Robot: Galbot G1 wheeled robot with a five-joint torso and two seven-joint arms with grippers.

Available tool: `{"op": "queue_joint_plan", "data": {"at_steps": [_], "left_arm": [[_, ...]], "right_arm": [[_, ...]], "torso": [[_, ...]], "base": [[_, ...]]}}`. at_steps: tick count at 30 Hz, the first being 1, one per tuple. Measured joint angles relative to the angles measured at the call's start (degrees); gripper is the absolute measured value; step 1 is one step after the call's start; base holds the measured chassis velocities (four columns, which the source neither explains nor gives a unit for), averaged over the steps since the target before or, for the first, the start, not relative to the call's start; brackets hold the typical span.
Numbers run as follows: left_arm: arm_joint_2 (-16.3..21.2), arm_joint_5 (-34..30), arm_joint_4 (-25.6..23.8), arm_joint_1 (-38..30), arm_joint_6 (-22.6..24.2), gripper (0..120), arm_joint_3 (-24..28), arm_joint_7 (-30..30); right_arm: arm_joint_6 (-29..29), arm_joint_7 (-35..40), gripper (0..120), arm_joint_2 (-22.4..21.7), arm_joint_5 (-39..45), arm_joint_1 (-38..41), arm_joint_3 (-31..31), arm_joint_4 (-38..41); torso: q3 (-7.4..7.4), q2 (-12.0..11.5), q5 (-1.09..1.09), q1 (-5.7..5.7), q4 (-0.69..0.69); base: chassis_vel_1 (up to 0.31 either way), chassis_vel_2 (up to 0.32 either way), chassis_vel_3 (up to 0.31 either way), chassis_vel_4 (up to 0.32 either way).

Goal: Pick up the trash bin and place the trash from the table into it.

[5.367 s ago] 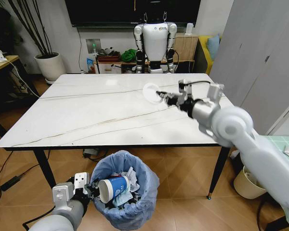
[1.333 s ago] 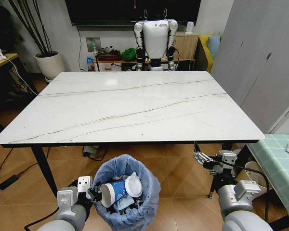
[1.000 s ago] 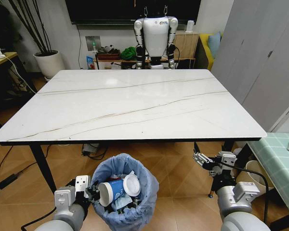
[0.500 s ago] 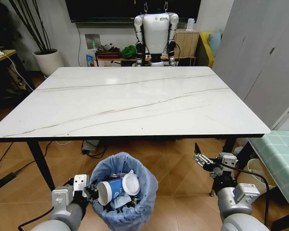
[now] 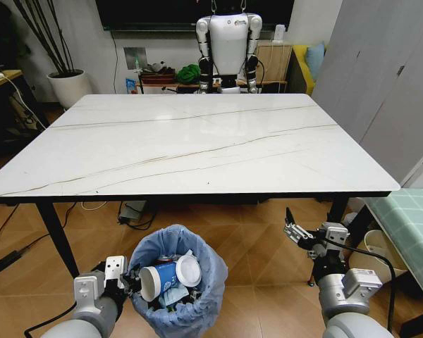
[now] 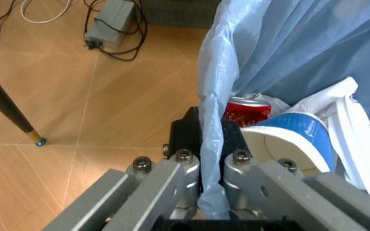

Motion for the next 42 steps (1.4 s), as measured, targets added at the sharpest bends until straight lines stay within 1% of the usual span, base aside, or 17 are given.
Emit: {"op": "queue_joint_plan", "data": {"at_steps": [8, 17, 19, 21, 23, 29, 31, 33, 36, 38, 40, 42], "left_arm": [[-0.1, 0.1, 0.5, 0.3, 0.0, 0, -0.7, 1.1], [-0.2, 0.3, 1.4, 0.3, 0.0, 0, -1.3, 1.6], [-0.3, 0.8, 2.4, 0.2, 0.0, 0, -1.7, 2.4], [-0.3, 0.9, 2.5, 0.2, 0.0, 0, -1.7, 2.5], [-0.4, 0.9, 2.8, 0.2, 0.0, 0, -2.0, 2.8], [-0.5, 0.9, 2.8, 0.2, 0.0, 0, -2.2, 3.0], [-0.6, 1.1, 2.8, 0.2, 0.0, 0, -2.2, 3.3], [-0.6, 1.1, 2.8, 0.2, 0.0, 0, -2.1, 3.3], [-0.5, 1.1, 2.8, 0.2, 0.0, 0, -2.1, 3.4], [-0.5, 1.1, 2.8, 0.2, 0.0, 0, -2.1, 3.4], [-0.5, 1.1, 2.8, 0.2, 0.0, 0, -2.1, 3.4], [-0.5, 1.1, 2.8, 0.3, 0.0, 0, -2.1, 3.4]], "right_arm": [[0.1, 0.0, 100, 0.2, -0.2, 0.2, 0.0, -0.5], [0.2, 0.0, 100, 0.2, -0.3, 0.2, -0.2, -0.4], [0.2, 0.0, 100, 0.2, -0.3, 0.3, -0.1, -0.5], [0.2, 0.0, 100, 0.2, -0.3, 0.3, -0.1, -0.5], [0.2, 0.0, 100, 0.1, -0.3, 0.3, -0.2, -0.6], [0.2, 0.0, 100, 0.2, -0.4, 0.4, -0.2, -0.8], [0.2, 0.0, 100, 0.4, -0.4, 0.4, -0.3, -0.9], [0.2, 0.0, 100, 0.4, -0.4, 0.4, -0.4, -0.9], [0.2, 0.3, 100, 0.5, -0.4, 0.5, -0.4, -1.1], [0.2, 0.3, 100, 0.6, -0.4, 0.5, -0.4, -1.1], [0.2, 0.4, 100, 0.7, -0.4, 0.6, -0.5, -1.2], [0.2, 0.4, 100, 0.7, -0.4, 0.6, -0.5, -1.2]], "torso": [[-1.31, -2.2, 0.00, -0.93, 0.00], [-2.32, -3.9, 0.00, -1.56, 0.00], [-2.92, -4.9, 0.00, -2.00, 0.00], [-3.01, -5.1, 0.00, -2.09, 0.00], [-3.46, -5.9, 0.00, -2.42, 0.00], [-4.09, -6.9, 0.00, -2.84, 0.00], [-4.65, -7.8, 0.00, -3.13, 0.00], [-4.78, -8.0, 0.00, -3.20, 0.00], [-5.58, -9.2, 0.00, -3.69, 0.00], [-5.68, -9.4, 0.00, -3.75, 0.00], [-6.20, -10.3, 0.00, -4.13, 0.00], [-6.35, -10.6, 0.00, -4.25, 0.00]], "base": [[0.000, 0.000, 0.000, 0.000], [0.000, 0.000, 0.000, 0.000], [0.000, 0.000, 0.000, 0.000], [0.000, 0.000, 0.000, 0.000], [0.000, 0.000, 0.000, 0.000], [0.000, 0.000, 0.000, 0.000], [0.000, 0.000, 0.000, 0.000], [0.000, 0.000, 0.000, 0.000], [0.000, 0.000, 0.000, 0.000], [0.000, 0.000, 0.000, 0.000], [0.000, 0.000, 0.000, 0.000], [0.000, 0.000, 0.000, 0.000]]}}
